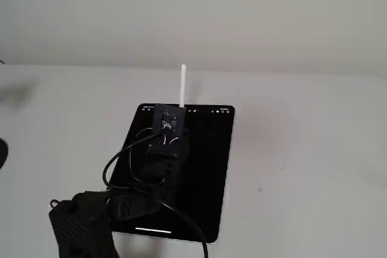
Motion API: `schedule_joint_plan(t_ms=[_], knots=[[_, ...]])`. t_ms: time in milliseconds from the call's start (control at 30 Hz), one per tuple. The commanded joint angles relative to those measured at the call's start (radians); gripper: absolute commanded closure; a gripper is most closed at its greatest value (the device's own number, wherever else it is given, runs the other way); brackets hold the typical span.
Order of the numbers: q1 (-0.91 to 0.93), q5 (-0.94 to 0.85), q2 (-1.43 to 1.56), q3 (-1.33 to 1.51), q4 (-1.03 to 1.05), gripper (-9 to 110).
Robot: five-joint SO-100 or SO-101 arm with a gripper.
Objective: Draw 2 dots in a circle representing the eyes of a stickman
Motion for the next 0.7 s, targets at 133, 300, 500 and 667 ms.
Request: schedule_joint_plan(t_ms=[133,300,500,667], knots=[[0.003,-0.023,-0.003,-0.011,-0.011,102],[0.003,-0.009,0.006,-0.009,-0.012,102],[0.025,0.114,0.084,-0.011,0.002,102],[0.066,0.245,0.222,-0.012,0.091,102]])
